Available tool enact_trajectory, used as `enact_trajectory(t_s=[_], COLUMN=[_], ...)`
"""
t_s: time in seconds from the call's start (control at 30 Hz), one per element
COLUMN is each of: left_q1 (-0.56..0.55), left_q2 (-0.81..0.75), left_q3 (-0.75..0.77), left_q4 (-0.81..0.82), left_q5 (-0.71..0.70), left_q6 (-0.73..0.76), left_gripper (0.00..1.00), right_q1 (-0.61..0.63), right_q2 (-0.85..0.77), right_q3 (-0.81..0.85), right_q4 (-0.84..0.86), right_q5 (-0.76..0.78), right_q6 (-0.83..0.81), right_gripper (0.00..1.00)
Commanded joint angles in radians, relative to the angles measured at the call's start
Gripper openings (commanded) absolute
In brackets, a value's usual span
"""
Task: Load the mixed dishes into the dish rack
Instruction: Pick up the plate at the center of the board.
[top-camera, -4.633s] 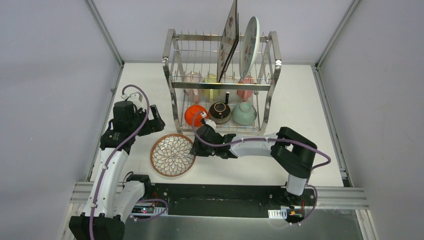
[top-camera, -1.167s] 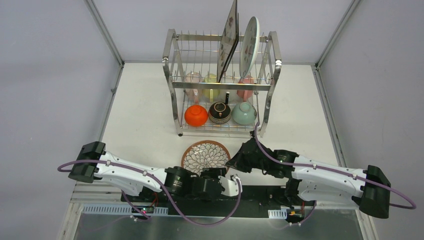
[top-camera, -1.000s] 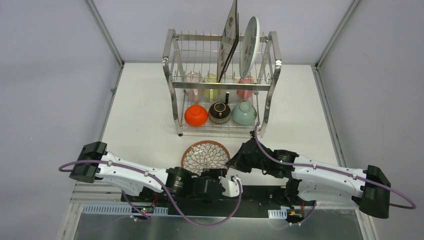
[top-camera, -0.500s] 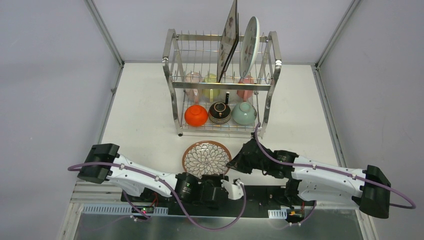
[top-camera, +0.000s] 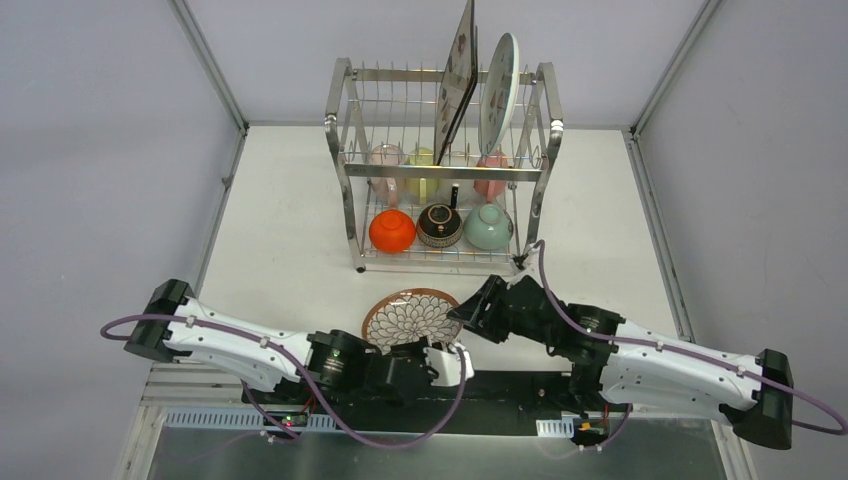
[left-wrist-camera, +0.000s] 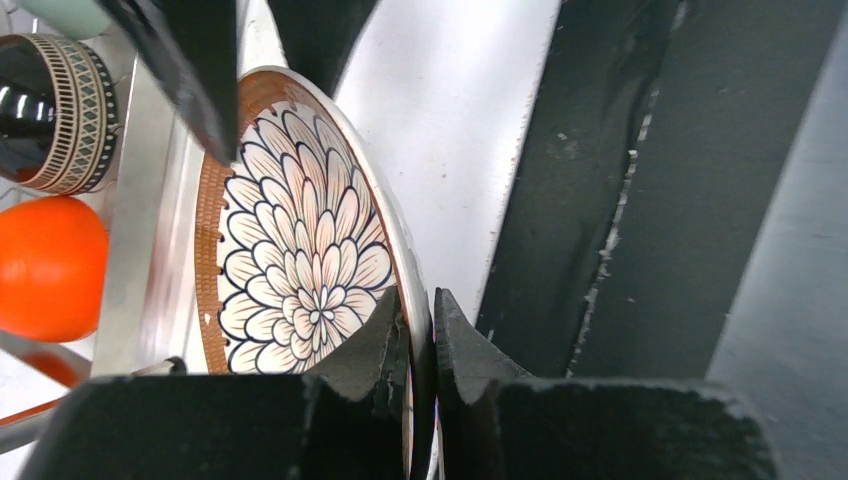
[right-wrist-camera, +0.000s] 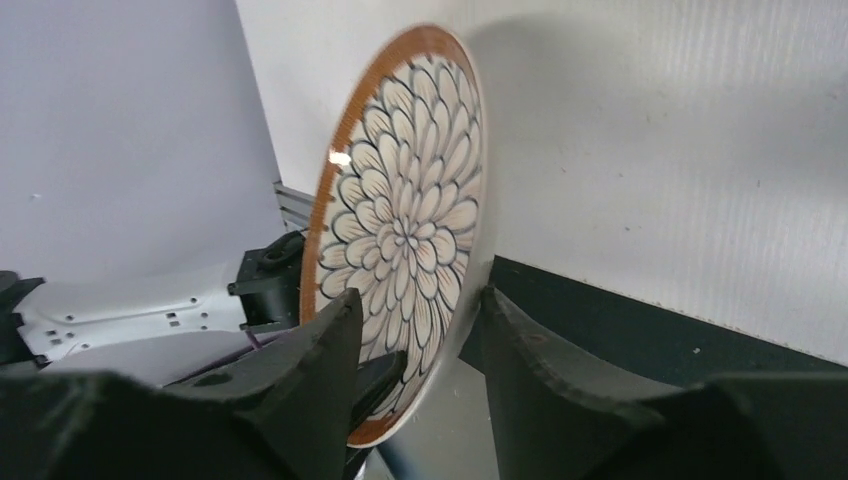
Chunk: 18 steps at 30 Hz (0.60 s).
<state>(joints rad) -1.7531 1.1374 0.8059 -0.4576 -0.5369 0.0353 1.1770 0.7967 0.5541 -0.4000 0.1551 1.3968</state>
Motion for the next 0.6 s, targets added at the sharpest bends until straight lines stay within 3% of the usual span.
enact_trajectory(t_s=[0.0,0.3,0.57], left_q1=[-0.013,-0.011,-0.013], left_q2=[-0.109,-0.261,-0.293], left_q3=[0.074,0.152,0.26], left_q4=[0.024,-0.041,-0.138], left_q5=[0.022,-0.061,-0.122], left_q6=[-0.033,-0.182,-0.238], left_gripper=[0.0,0.0,0.0], right_q1=[-0.002,-0.002,-0.002], right_q2=[-0.068,-0.189,-0.229], right_q3=[0.076,0.063,0.06], right_q4=[0.012,-0.038,-0.049], right_q5=[0.108,0.183,0.208], right_q6=[-0.035,-0.051,-0.079], right_gripper=[0.53,0.84,0.97])
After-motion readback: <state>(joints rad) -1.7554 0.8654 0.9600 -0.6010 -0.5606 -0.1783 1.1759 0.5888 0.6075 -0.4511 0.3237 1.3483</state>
